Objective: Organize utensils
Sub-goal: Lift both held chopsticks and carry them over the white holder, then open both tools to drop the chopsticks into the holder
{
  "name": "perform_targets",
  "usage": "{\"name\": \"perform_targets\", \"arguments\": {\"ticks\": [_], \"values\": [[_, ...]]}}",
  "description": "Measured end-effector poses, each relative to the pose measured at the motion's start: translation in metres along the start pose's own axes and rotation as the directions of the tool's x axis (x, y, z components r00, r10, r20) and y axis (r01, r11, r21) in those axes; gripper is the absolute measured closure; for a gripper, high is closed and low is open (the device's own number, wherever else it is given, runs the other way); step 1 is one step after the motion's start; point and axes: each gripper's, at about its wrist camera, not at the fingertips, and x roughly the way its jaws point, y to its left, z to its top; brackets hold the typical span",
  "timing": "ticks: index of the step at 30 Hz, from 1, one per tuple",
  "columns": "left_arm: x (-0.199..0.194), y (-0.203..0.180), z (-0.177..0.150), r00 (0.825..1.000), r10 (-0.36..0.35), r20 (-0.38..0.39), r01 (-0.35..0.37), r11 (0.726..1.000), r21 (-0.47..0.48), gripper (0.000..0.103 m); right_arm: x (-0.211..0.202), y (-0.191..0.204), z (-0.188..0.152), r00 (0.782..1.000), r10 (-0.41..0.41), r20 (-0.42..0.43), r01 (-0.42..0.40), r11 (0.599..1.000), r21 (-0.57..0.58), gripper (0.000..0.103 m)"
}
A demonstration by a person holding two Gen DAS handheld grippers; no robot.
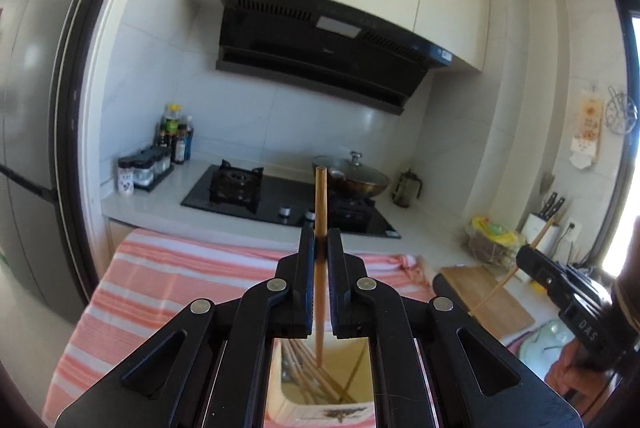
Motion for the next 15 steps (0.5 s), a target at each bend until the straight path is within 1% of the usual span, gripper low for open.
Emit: {"name": "perform_targets", "arguments": {"ticks": [2,3,4,5,6,8,9,10,12,13,14,15], "values": [[0.032,0.002,-0.012,0.998,0.025,-0.054,-0.024,1.000,0.005,0.099,0.026,0.002,-0.011,1.000,0.017,-0.026,-0.017,1.000,-0.011,0.096],[0.047,0.004,-0.020,0.995,0.036,-0.095,-0.035,0.999,0.009,0.099,0.041,0.003,-0.018,0.998,0.023,-0.057,-0.024,0.999,-0.021,0.096],[0.062,0.006,-0.028,0.989,0.048,-0.140,-0.047,0.999,0.011,0.099,0.059,0.004,-0.027,0.993,0.028,-0.110,-0.032,0.999,-0.035,0.096],[0.076,0.009,-0.037,0.981,0.058,-0.186,-0.057,0.998,0.015,0.099,0.077,0.003,-0.036,0.984,0.039,-0.175,-0.046,0.998,-0.039,0.096],[0.087,0.011,-0.045,0.972,0.062,-0.228,-0.060,0.998,0.017,0.099,0.093,0.001,-0.046,0.971,0.045,-0.234,-0.055,0.998,-0.037,0.096],[0.105,0.017,-0.058,0.954,0.071,-0.291,-0.069,0.997,0.019,0.099,0.123,-0.003,-0.066,0.937,0.056,-0.345,-0.067,0.997,-0.022,0.096],[0.111,0.019,-0.065,0.947,0.083,-0.309,-0.078,0.997,0.028,0.099,0.134,-0.006,-0.076,0.920,0.065,-0.386,-0.073,0.997,-0.006,0.096],[0.117,0.020,-0.071,0.941,0.079,-0.330,-0.072,0.997,0.031,0.098,0.145,-0.009,-0.084,0.903,0.077,-0.423,-0.079,0.997,0.014,0.096],[0.125,0.022,-0.079,0.928,0.080,-0.365,-0.072,0.997,0.036,0.098,0.159,-0.015,-0.096,0.880,0.103,-0.464,-0.087,0.995,0.057,0.095],[0.125,0.022,-0.081,0.925,0.086,-0.369,-0.077,0.996,0.041,0.095,0.162,-0.017,-0.100,0.875,0.120,-0.469,-0.093,0.992,0.080,0.095],[0.123,0.021,-0.083,0.925,0.083,-0.371,-0.072,0.996,0.044,0.083,0.164,-0.019,-0.101,0.874,0.122,-0.470,-0.088,0.992,0.095,0.090],[0.118,0.021,-0.083,0.926,0.075,-0.369,-0.062,0.997,0.047,0.074,0.164,-0.021,-0.101,0.876,0.114,-0.469,-0.073,0.992,0.104,0.080]]}}
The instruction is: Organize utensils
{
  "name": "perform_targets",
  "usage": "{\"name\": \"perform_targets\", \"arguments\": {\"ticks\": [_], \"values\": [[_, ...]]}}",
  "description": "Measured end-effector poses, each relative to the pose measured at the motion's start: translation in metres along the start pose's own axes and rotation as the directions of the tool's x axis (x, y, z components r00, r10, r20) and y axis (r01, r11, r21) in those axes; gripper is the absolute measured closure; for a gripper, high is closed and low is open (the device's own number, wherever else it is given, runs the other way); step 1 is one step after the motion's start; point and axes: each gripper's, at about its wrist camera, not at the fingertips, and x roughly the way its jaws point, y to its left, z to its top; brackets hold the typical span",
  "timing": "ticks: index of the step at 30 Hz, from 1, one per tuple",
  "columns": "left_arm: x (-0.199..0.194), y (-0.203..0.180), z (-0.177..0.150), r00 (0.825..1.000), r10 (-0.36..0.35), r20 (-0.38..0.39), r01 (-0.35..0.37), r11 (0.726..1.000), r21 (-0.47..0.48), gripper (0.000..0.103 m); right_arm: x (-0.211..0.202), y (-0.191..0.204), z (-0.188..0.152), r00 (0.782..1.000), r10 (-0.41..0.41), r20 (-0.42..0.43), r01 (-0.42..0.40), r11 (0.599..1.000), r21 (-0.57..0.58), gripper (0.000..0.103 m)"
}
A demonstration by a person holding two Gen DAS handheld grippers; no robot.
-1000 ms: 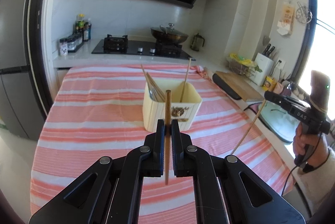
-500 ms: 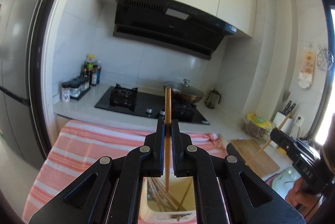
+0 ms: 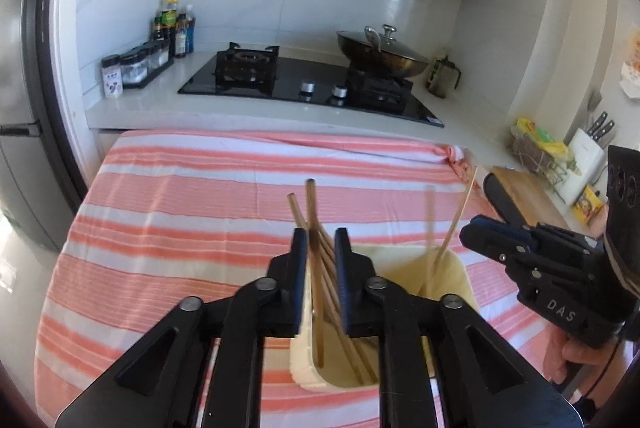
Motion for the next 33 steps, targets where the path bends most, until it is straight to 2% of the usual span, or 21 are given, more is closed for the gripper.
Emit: {"name": "perform_targets", "arguments": {"ticks": [1,2,3,4,7,9,10,11,12,13,14,15,16,19,22,27,30,33], "values": [[-0.008,-0.001,-0.002,1.000,0.000,0.013,-0.001,1.000,0.008,0.053,-0.005,-0.001,0.000,1.000,-0.005,0.011,0.005,1.000,0.014,0.074],[-0.018,-0.001,-0.004,0.999,0.011,0.037,-0.012,1.000,0.022,0.037,-0.014,-0.004,0.001,0.999,-0.008,0.031,0.007,1.000,0.028,0.061],[-0.034,-0.003,-0.006,0.996,0.032,0.077,-0.036,0.998,0.046,0.032,-0.027,-0.004,0.003,0.998,-0.015,0.060,0.013,0.999,0.037,0.052],[-0.049,-0.005,-0.009,0.991,0.064,0.118,-0.073,0.995,0.074,0.024,-0.043,-0.003,0.004,0.995,-0.024,0.093,0.021,0.999,0.038,0.050],[-0.099,-0.018,-0.027,0.957,0.174,0.233,-0.214,0.964,0.159,0.002,-0.102,0.010,0.000,0.979,-0.081,0.187,0.081,0.997,0.007,0.035],[-0.130,-0.027,-0.048,0.924,0.242,0.297,-0.300,0.939,0.169,0.001,-0.142,0.024,-0.015,0.958,-0.143,0.249,0.149,0.989,-0.004,0.019],[-0.144,-0.031,-0.061,0.915,0.260,0.308,-0.319,0.934,0.161,0.000,-0.160,0.032,-0.025,0.947,-0.172,0.272,0.180,0.984,-0.005,0.015],[-0.157,-0.034,-0.077,0.919,0.248,0.306,-0.303,0.942,0.147,0.000,-0.177,0.041,-0.039,0.935,-0.197,0.295,0.208,0.978,-0.008,0.011],[-0.167,-0.035,-0.090,0.933,0.219,0.285,-0.264,0.956,0.129,0.000,-0.189,0.048,-0.051,0.927,-0.216,0.308,0.229,0.974,-0.006,0.006],[-0.173,-0.036,-0.102,0.955,0.178,0.239,-0.209,0.972,0.112,0.000,-0.200,0.056,-0.066,0.922,-0.232,0.310,0.243,0.970,0.001,0.001],[-0.179,-0.038,-0.114,0.971,0.142,0.192,-0.162,0.982,0.093,0.000,-0.209,0.064,-0.081,0.920,-0.236,0.312,0.245,0.969,0.010,0.000],[-0.184,-0.040,-0.125,0.978,0.135,0.161,-0.147,0.987,0.068,0.000,-0.216,0.071,-0.095,0.921,-0.233,0.311,0.239,0.971,0.018,0.000],[-0.191,-0.042,-0.134,0.976,0.150,0.155,-0.159,0.986,0.045,0.000,-0.221,0.079,-0.107,0.925,-0.237,0.298,0.242,0.970,0.022,0.000],[-0.213,-0.052,-0.154,0.960,0.216,0.179,-0.227,0.973,0.045,0.000,-0.232,0.103,-0.138,0.936,-0.250,0.249,0.256,0.967,0.009,0.000],[-0.234,-0.060,-0.165,0.938,0.273,0.214,-0.289,0.956,0.047,0.000,-0.246,0.121,-0.151,0.944,-0.244,0.221,0.251,0.968,-0.004,0.000],[-0.256,-0.061,-0.166,0.928,0.292,0.232,-0.305,0.952,0.023,0.000,-0.269,0.143,-0.155,0.927,-0.278,0.253,0.293,0.956,-0.022,0.000],[-0.268,-0.065,-0.169,0.910,0.329,0.251,-0.345,0.938,0.023,0.000,-0.273,0.153,-0.156,0.924,-0.287,0.253,0.304,0.952,-0.032,0.000],[-0.276,-0.066,-0.171,0.907,0.334,0.254,-0.349,0.937,0.014,0.000,-0.278,0.161,-0.158,0.923,-0.290,0.251,0.305,0.952,-0.024,0.000]]}}
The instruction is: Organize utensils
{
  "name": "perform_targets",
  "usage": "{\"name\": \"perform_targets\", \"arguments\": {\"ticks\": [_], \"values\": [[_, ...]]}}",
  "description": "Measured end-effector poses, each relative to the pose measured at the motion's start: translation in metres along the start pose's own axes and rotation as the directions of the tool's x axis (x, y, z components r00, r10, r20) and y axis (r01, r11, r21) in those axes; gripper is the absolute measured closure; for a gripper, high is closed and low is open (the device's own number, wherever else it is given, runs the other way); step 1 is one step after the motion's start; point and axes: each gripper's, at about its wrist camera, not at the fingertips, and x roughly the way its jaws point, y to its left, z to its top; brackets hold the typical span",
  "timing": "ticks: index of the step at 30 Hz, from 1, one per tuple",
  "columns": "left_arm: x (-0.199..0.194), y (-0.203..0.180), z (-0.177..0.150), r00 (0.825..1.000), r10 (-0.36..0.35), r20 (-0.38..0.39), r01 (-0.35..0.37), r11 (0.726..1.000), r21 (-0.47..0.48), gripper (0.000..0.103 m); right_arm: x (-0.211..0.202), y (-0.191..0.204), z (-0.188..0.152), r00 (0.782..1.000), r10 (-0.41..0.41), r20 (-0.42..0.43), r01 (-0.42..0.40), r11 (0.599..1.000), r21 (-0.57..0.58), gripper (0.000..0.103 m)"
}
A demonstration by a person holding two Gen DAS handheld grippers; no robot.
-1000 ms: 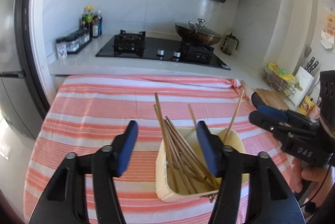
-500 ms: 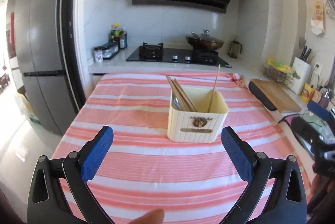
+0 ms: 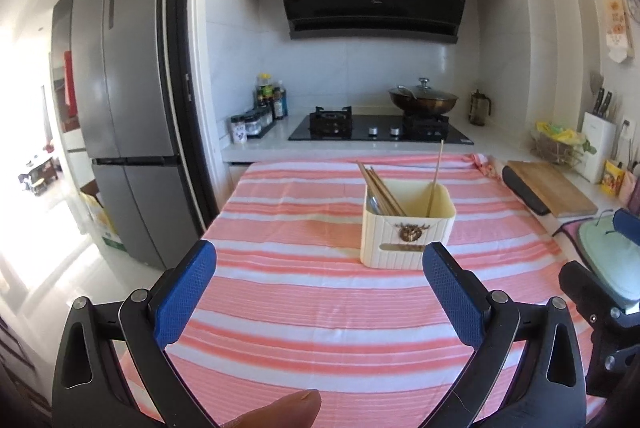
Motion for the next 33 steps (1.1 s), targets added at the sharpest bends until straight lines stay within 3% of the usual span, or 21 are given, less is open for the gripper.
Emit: {"name": "perform_targets", "arguments": {"ticks": [5,19,33], "values": [[-0.013,0.003,0.000,1.000,0.023,0.016,-0.023,1.000,0.000,0.000,-0.008,0.000,0.005,1.000,0.004,0.005,-0.004,1.000,0.027,0.000],[-0.023,0.002,0.000,1.000,-0.003,0.011,0.003,1.000,0.016,0.000,-0.023,-0.009,0.004,1.000,-0.002,0.010,0.001,0.992,0.122,0.000],[-0.021,0.002,-0.002,1.000,-0.011,-0.004,0.011,1.000,0.026,0.000,-0.025,-0.009,0.003,1.000,0.000,0.007,-0.001,0.991,0.134,0.000]]}}
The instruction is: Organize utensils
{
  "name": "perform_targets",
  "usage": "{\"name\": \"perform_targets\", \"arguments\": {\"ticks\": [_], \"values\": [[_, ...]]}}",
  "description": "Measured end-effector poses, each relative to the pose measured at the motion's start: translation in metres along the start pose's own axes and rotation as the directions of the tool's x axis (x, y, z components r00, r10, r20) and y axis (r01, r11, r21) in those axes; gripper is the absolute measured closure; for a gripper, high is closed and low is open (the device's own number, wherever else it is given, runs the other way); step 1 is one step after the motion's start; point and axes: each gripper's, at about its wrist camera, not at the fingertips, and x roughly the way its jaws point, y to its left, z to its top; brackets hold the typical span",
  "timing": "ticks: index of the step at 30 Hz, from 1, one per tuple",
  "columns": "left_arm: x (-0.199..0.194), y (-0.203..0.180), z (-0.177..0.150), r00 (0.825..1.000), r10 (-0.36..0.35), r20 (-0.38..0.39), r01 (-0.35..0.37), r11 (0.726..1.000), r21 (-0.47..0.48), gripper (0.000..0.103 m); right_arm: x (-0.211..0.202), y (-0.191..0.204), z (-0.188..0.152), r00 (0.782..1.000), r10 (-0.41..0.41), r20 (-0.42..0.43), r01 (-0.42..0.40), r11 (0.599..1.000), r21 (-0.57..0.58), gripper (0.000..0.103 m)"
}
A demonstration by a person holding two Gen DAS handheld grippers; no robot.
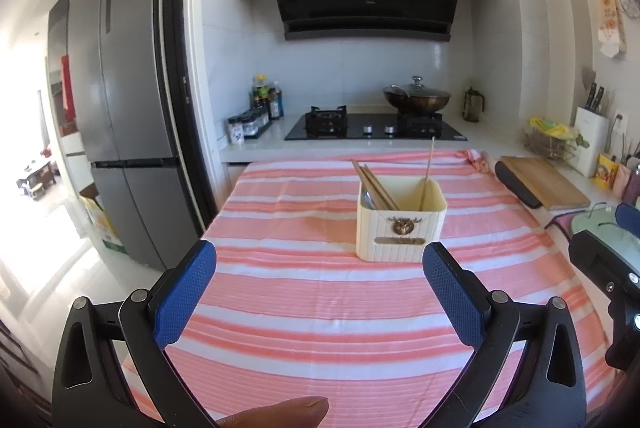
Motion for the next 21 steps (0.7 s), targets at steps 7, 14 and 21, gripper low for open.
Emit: {"name": "perform_targets", "arguments": {"ticks": [7,14,21], "values": [[-0.0021,0.0004,-0.0007,1.000,0.008,0.004,-0.008,1.000,0.002,0.000,-0.0007,-0.0005,-0.0015,1.000,-0.004,-0.002,0.004,1.000,-0.001,0.000],[-0.0012,0.0020,-0.0004,1.000,0.006,0.003,-0.006,1.000,0.002,0.000,-0.0003,0.0013,-0.0032,1.000,-0.004,-0.005,0.004,1.000,-0.008,0.000],[-0.0001,0.0024,-0.0005,1.000,0.007,0.001,-0.007,1.000,0.000,0.000,0.0010,0.0028,-0.0048,1.000,-0.007,-0.012,0.007,1.000,-0.013,0.000]]}}
